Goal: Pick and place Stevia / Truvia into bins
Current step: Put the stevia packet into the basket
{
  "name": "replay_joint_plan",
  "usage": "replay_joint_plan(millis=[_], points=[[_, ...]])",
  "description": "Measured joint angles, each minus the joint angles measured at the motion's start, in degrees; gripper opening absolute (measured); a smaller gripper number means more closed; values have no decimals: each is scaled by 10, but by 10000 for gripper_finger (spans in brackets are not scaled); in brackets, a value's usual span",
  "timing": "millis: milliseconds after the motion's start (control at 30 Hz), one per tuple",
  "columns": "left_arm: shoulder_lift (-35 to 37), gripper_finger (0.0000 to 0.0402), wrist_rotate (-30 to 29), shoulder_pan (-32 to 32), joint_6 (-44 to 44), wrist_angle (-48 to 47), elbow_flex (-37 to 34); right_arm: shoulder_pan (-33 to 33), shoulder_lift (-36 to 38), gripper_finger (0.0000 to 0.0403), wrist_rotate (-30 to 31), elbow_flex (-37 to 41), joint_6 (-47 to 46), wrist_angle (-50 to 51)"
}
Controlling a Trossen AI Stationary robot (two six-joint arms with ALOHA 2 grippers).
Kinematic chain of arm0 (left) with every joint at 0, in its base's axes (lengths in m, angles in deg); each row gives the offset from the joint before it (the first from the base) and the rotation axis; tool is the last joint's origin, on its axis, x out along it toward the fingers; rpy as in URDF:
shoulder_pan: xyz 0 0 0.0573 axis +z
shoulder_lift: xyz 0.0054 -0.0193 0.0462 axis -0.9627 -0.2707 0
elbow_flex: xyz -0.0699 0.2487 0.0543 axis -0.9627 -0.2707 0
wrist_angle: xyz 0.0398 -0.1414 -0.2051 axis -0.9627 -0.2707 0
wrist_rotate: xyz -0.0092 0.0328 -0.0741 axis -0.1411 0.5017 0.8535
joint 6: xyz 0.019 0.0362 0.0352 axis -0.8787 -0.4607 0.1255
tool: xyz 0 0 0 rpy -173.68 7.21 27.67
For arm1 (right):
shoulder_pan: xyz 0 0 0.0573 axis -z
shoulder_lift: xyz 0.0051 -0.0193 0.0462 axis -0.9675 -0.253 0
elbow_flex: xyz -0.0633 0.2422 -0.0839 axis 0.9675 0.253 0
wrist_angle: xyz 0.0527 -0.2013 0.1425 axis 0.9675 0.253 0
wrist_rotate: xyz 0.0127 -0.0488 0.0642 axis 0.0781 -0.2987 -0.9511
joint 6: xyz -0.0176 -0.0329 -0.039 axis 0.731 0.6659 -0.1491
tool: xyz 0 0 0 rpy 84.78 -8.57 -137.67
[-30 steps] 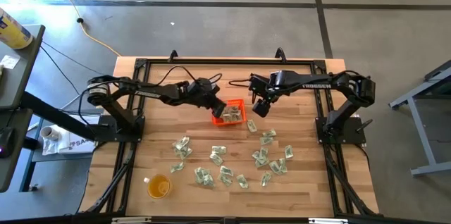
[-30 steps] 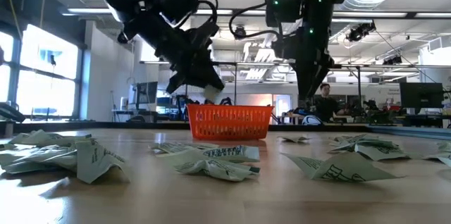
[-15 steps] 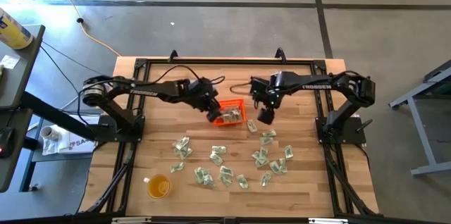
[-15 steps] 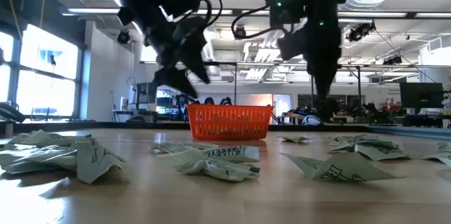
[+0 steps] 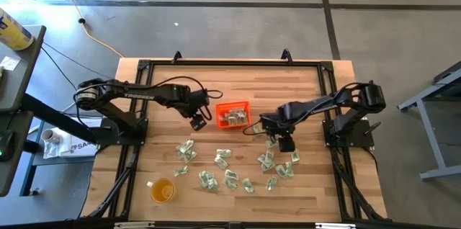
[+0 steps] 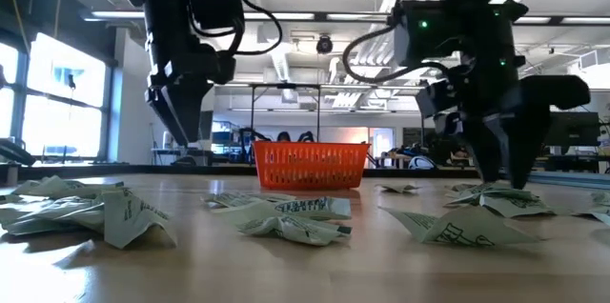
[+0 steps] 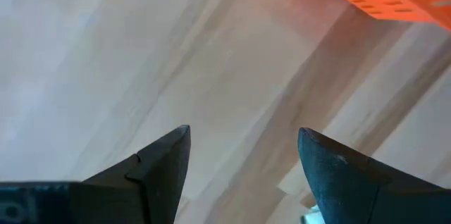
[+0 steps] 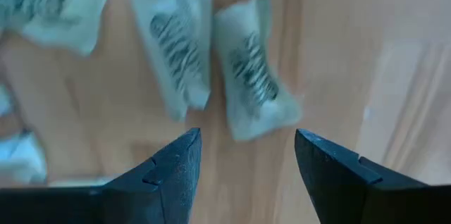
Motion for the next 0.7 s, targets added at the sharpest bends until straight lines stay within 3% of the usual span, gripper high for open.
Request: replay_joint_plan(millis=[133,400,533,700], points=[[0,294,0,-18,0,11,0,-8,0,220,37,5,-16,-44],[0,294,0,-29,14,5,0,-9,-4,204,40,6,-4,-120],[0,294,0,-29,26,1,0,-5,-15,163,30,14,-4,-105],[0,294,0,-29,29,-7,0,-5,-18,80,14,33,-22,-99]])
